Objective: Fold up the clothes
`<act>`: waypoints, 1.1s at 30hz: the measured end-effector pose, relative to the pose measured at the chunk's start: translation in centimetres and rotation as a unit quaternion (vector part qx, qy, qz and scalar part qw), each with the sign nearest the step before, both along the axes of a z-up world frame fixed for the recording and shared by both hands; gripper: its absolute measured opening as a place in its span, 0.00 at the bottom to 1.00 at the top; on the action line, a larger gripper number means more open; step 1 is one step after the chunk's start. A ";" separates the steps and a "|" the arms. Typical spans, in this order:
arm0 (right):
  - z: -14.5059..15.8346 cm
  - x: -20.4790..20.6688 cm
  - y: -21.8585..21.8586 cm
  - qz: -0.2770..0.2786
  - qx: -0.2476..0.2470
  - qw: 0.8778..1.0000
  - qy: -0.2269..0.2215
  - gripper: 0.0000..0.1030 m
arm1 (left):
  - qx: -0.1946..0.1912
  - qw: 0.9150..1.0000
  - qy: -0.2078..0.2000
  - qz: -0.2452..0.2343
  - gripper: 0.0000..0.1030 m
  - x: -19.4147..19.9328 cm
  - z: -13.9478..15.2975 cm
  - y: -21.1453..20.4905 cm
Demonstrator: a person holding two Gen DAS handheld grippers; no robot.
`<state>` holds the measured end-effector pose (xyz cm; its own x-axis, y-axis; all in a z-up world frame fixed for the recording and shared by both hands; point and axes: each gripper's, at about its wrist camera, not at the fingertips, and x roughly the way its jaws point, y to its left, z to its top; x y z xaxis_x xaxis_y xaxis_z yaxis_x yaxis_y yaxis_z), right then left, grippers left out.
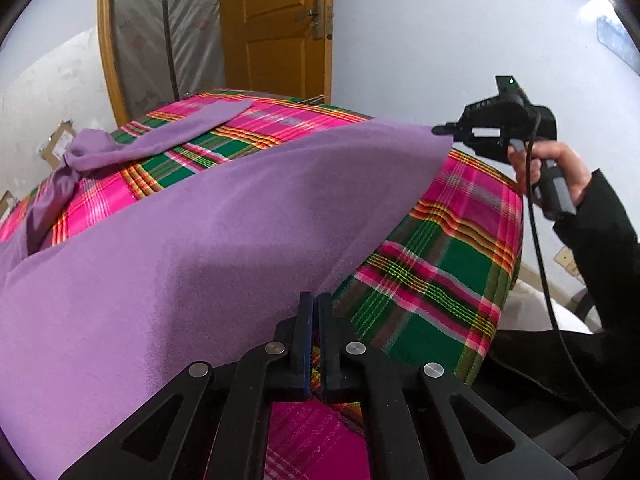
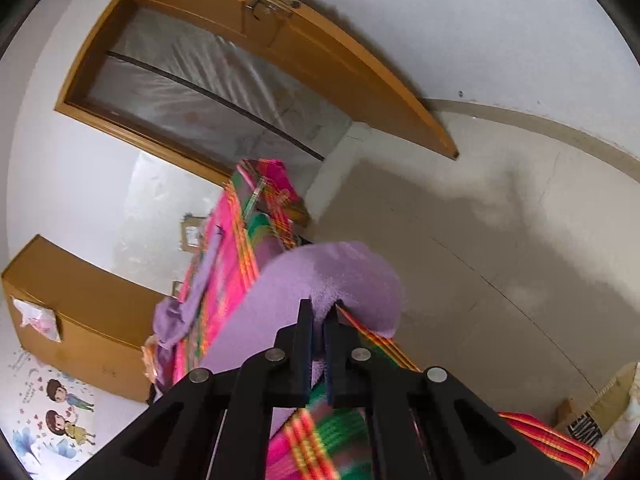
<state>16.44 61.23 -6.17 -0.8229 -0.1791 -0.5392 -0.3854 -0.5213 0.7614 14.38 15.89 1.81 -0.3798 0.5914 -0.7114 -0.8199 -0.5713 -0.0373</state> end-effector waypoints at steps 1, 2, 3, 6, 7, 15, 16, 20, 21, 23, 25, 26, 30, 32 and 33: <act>0.1 0.2 0.1 -0.007 0.008 1.000 -0.007 0.05 | 0.005 1.000 -0.007 -0.002 0.03 0.0 0.0 -0.1; 0.2 0.3 0.2 -0.013 0.016 1.000 -0.014 0.07 | 0.010 1.000 -0.013 -0.003 0.03 0.1 0.1 -0.2; 0.4 0.6 0.3 -0.023 0.026 0.999 -0.021 0.09 | 0.020 1.000 -0.021 -0.009 0.03 0.2 0.3 -0.4; 1.8 2.3 1.1 -0.071 0.073 0.994 -0.041 0.10 | 0.044 0.999 -0.024 -0.007 0.04 0.3 1.0 -1.4; 2.4 2.8 1.1 -0.074 0.087 0.993 -0.036 0.10 | 0.050 0.999 -0.020 -0.002 0.04 0.4 1.3 -1.7; 7.0 -0.7 -9.1 0.083 0.202 0.975 0.032 0.10 | 0.051 0.984 -0.014 0.172 0.04 -3.3 1.7 -7.6; 6.9 -1.8 -11.0 0.113 0.210 0.971 0.030 0.10 | 0.048 0.980 -0.015 0.194 0.04 -3.6 1.5 -8.6; 5.3 -5.6 -18.4 0.234 0.223 0.946 0.015 0.10 | 0.042 0.963 -0.013 0.267 0.04 -4.1 1.1 -13.1; 5.1 -6.4 -20.3 0.259 0.227 0.939 0.012 0.10 | 0.041 0.958 -0.011 0.284 0.04 -4.1 0.9 -14.3; 4.7 -7.7 -23.2 0.293 0.228 0.928 0.014 0.10 | 0.041 0.949 -0.008 0.313 0.04 -4.3 0.8 -16.3; 4.6 -9.2 -25.4 0.316 0.232 0.920 0.010 0.10 | 0.043 0.934 -0.008 0.356 0.04 -4.7 0.6 -19.0; 4.4 -9.9 -26.2 0.321 0.238 0.917 0.004 0.10 | 0.043 0.926 -0.009 0.375 0.04 -4.9 0.5 -20.3; 4.0 -11.8 -26.2 0.315 0.241 0.918 -0.017 0.05 | 0.035 0.893 -0.022 0.449 0.04 -5.6 -0.4 -25.2; 4.2 -12.0 -24.7 0.294 0.247 0.923 -0.027 0.04 | 0.047 0.882 -0.027 0.468 0.04 -5.6 -0.6 -27.3; 4.3 -12.1 -24.1 0.281 0.250 0.926 -0.033 0.03 | 0.046 0.877 -0.027 0.478 0.04 -5.7 -0.6 -27.9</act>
